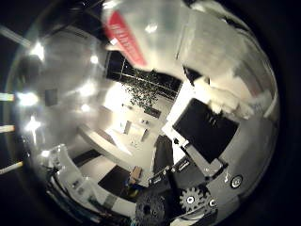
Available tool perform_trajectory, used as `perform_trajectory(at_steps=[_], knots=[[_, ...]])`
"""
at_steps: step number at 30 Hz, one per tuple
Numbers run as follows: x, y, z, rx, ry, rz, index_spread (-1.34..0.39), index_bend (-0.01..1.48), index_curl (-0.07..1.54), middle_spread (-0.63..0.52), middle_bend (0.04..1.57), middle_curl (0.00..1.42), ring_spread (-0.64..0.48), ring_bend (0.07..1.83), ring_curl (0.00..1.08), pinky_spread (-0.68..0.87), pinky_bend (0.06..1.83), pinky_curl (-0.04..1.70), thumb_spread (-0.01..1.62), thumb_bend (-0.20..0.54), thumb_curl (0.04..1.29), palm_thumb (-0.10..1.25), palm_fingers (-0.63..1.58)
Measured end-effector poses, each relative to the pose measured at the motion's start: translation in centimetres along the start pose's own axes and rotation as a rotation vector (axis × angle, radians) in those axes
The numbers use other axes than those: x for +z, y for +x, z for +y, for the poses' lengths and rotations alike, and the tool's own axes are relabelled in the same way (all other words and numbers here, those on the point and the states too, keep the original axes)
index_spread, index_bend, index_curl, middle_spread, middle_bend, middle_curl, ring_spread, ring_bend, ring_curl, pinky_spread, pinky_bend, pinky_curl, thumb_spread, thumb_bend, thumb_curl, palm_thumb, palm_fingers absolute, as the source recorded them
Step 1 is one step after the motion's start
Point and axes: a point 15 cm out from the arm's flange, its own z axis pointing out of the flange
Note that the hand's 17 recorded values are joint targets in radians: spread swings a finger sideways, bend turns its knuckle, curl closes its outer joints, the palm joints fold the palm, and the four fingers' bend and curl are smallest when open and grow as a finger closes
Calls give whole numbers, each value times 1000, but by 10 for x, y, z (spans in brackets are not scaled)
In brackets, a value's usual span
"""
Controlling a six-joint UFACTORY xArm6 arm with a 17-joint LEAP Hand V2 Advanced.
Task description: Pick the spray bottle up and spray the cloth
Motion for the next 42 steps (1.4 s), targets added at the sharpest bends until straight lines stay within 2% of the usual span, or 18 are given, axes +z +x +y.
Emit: perform_trajectory(at_steps=[1,2,4,8,12,22,31,35,38,42], knots=[[0,1,4,-7,-24,8,-397,201,521,-78,758,455,-131,1277,499,-366,1054,856,874,-31,665,842,387],[1,2,8,-15,-53,18,-418,229,512,-60,682,426,-126,1163,462,-299,958,830,921,-35,642,814,181],[2,8,19,-16,-105,37,-431,245,478,-28,596,390,-100,1032,403,-131,833,779,974,-33,600,774,72],[5,14,18,-16,-134,49,-415,221,428,11,468,344,-21,829,318,185,676,649,1016,-29,528,726,11],[6,12,21,-6,-147,36,-387,174,386,23,381,327,25,714,282,317,586,547,1020,-29,473,704,30],[-5,4,10,-17,-139,26,-348,160,310,50,282,328,91,574,250,364,495,407,1020,-25,414,691,70],[-47,-6,-17,-62,-107,59,-332,156,288,62,252,336,128,489,245,365,438,346,1026,-25,396,692,84],[-59,-14,-8,-51,-115,65,-321,149,278,69,236,337,140,479,250,376,438,334,1028,-25,392,693,98],[-77,-24,-2,-54,-120,81,-317,137,258,75,196,331,119,520,267,370,541,354,1028,-25,390,693,132],[-102,-39,17,-63,-145,110,-308,153,259,77,199,339,105,532,278,349,578,362,1041,-23,387,687,129]])
